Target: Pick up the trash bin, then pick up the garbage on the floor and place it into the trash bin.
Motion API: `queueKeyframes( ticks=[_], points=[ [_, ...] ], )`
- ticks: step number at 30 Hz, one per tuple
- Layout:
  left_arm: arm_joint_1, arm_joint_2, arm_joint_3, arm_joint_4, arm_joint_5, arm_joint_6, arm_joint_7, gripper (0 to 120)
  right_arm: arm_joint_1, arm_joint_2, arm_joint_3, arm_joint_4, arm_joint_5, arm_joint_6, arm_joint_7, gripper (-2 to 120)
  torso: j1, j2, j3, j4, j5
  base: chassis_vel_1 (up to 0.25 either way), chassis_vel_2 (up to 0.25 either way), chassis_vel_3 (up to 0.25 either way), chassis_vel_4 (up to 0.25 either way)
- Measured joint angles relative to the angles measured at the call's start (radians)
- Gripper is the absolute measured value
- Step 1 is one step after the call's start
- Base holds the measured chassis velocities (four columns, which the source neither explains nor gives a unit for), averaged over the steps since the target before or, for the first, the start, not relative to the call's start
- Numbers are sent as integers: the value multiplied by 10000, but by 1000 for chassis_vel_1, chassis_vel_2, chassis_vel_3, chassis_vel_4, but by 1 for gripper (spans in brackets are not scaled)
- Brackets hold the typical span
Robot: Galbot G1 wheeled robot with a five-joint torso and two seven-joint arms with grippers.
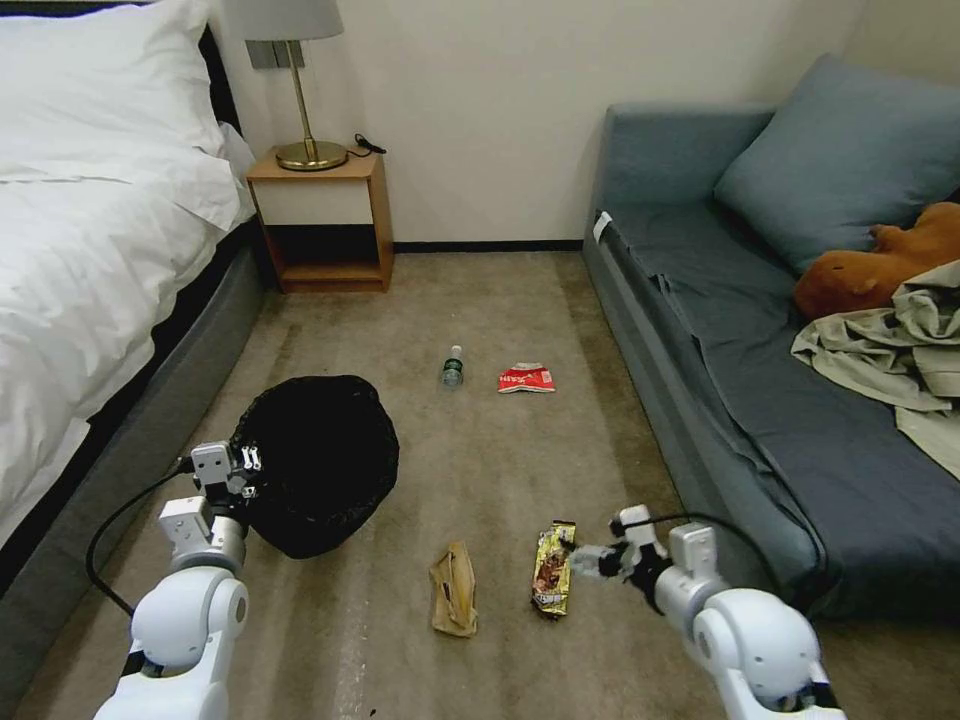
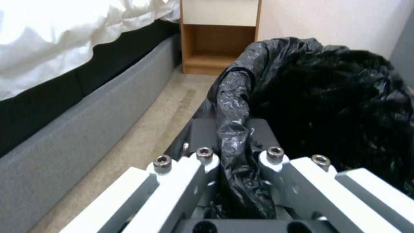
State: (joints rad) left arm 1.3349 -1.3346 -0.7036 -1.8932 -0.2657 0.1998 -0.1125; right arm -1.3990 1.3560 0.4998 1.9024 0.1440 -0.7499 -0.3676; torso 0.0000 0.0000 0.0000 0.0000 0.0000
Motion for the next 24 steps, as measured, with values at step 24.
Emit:
queueKeyframes(
  ticks=[24],
  points=[
    [-41, -211, 43, 264, 349, 32, -21, 5, 2723, 260, -583, -5333, -185, 1490, -89, 100, 0, 0, 0, 0, -1, 0, 0, 0, 0]
  ],
)
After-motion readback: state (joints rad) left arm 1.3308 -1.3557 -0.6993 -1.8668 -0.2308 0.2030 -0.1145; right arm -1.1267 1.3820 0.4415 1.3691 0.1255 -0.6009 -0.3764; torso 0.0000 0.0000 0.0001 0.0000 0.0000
